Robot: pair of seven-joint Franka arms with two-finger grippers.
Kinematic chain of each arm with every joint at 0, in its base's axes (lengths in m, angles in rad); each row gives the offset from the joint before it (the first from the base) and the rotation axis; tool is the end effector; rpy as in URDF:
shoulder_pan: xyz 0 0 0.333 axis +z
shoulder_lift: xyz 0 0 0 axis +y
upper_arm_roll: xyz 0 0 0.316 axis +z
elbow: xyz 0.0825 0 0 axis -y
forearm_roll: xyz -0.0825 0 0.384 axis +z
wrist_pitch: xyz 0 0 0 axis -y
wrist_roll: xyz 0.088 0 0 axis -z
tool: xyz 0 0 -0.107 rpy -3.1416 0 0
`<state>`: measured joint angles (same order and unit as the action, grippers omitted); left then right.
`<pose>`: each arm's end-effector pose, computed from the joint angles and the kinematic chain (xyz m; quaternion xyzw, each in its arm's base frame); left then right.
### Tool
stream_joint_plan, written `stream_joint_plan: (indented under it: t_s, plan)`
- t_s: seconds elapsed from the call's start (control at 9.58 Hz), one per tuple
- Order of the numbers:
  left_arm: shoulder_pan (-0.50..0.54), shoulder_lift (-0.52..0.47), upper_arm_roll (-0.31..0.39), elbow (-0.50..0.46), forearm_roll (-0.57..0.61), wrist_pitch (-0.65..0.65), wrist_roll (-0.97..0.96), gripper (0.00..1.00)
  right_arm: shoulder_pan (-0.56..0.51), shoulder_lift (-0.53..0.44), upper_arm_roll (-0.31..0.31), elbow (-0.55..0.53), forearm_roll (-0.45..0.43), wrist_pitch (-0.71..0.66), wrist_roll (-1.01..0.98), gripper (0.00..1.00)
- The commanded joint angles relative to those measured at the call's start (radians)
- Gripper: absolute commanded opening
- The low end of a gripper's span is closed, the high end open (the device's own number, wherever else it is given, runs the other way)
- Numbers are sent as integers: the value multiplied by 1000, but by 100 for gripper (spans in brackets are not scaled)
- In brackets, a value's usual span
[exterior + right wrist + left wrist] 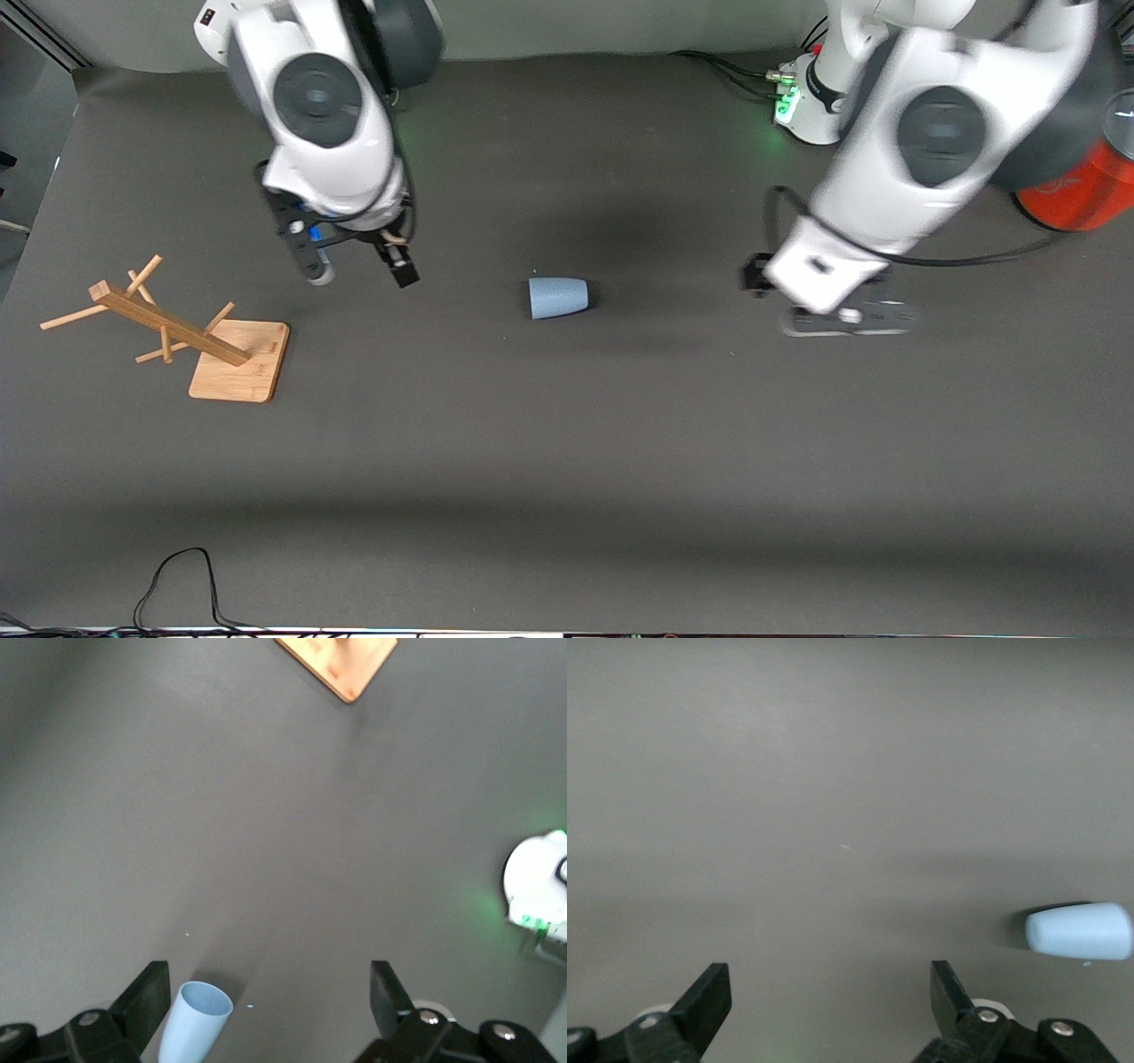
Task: Rotate and upright cup with both arms
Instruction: 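Withdraw the right gripper while the left gripper reaches toward the cup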
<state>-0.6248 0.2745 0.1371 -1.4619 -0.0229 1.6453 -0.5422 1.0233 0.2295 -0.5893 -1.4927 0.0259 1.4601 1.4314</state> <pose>0.5550 -0.3085 0.5197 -0.9986 -0.0269 0.0349 0.0281 0.5232 0.2829 0.5399 0.8711 -0.4756 -0.0257 0.1197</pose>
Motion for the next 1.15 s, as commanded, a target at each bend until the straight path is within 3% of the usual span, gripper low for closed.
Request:
stream_joint_plan:
  t_s: [0.0, 0.31, 0.42, 0.52, 0.73, 1.04]
  plan:
    - [-142, 170, 19, 179, 40, -15, -187, 100, -147, -106, 55, -29, -1, -26, -246, 100]
    - [-268, 378, 21, 333, 93, 5, -332, 100, -522, -203, 344, -86, -69, -24, -544, 100]
    - [-307, 431, 21, 339, 142, 19, -397, 100, -616, -228, 391, -99, -76, -20, -680, 100]
    - [-340, 477, 21, 337, 156, 93, -459, 100, -673, -237, 393, -103, -75, -11, -791, 100]
    - [-357, 524, 18, 337, 155, 203, -470, 100, -803, -269, 471, -116, -61, 38, -919, 100]
    - [-388, 580, -5, 337, 155, 298, -469, 100, -905, -286, 479, -129, 16, 114, -1191, 100]
